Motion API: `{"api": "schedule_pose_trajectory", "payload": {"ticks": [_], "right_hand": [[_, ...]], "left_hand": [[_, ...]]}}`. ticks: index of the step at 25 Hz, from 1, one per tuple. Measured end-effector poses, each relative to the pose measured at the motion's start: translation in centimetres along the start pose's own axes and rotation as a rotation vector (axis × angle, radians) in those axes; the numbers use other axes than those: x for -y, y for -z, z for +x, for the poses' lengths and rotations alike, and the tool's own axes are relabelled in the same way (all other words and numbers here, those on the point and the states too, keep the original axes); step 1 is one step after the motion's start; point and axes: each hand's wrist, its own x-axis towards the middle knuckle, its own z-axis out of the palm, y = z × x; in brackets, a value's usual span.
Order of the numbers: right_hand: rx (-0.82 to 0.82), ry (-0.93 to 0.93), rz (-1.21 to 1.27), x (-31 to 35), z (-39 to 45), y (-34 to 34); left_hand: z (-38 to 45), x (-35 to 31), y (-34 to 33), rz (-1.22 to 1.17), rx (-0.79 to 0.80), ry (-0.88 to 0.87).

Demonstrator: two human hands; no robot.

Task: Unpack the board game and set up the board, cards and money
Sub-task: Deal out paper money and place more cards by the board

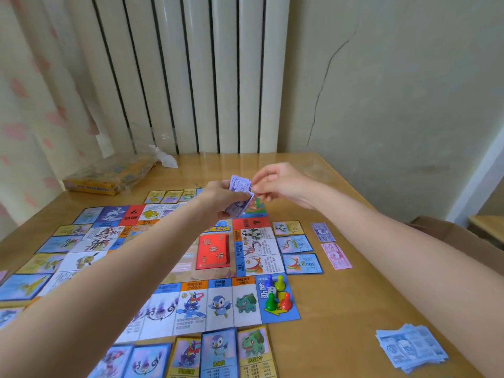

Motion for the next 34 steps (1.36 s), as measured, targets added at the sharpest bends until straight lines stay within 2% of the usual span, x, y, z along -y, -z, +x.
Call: {"api": "schedule_pose_trajectory", "payload": {"ticks": [3, 6, 9, 11, 13, 15, 17, 19, 22, 26, 28, 29, 30, 32, 34], "right_hand": [[0.000, 0.010, -0.011, 1.4, 2.7, -2.6], [0.073, 0.005, 0.051, 2.0, 5.6, -4.8], [0.092, 0.000, 0.030, 2.3, 9.0, -6.6], [0.048, -0.031, 0.023, 2.1, 11.8, -7.5], [-0.121, -0.062, 0.002, 1.3, 14.9, -7.4], [-0.350, -0.116, -0.131, -0.4, 17.9, -6.7], [-0.444, -0.207, -0.371, -2.5, 20.2, -6.6], [-0.426, -0.266, -0.462, -4.3, 21.5, -7.4], [-0.361, -0.260, -0.597, -5.1, 21.7, -9.3], [-0.288, -0.208, -0.959, -4.9, 20.7, -10.6], [-0.321, -0.129, -1.042, -3.8, 20.1, -10.7], [-0.337, -0.073, -0.959, -2.8, 19.8, -10.9], [-0.312, -0.020, -0.769, -1.4, 19.4, -11.2], [-0.042, -0.006, -0.303, 1.8, 18.1, -12.5], [0.248, -0.025, -0.051, 4.4, 16.3, -14.7]], "left_hand": [[0.9, -0.2, 3.1, -0.028, -0.033, -0.011], [2.1, -0.1, 6.4, -0.035, -0.025, 0.001], [3.7, 0.0, 9.1, -0.144, -0.049, 0.012], [4.9, -0.1, 10.9, -0.216, -0.158, -0.009], [5.8, 0.2, 12.5, -0.268, -0.234, -0.010], [6.5, 0.7, 13.8, -0.241, -0.241, 0.009], [7.1, 1.2, 14.6, -0.197, -0.232, 0.022], [7.7, 1.5, 14.8, -0.182, -0.221, 0.027], [8.1, 1.8, 14.6, -0.175, -0.187, 0.039], [7.8, 2.6, 14.9, -0.177, -0.181, 0.043], [7.3, 2.8, 15.2, -0.185, -0.188, 0.042], [7.0, 2.8, 15.4, -0.193, -0.193, 0.043], [6.7, 2.8, 15.6, -0.208, -0.200, 0.046], [5.9, 2.7, 16.2, -0.248, -0.246, 0.044], [4.9, 2.7, 17.4, -0.277, -0.312, 0.032]]}}
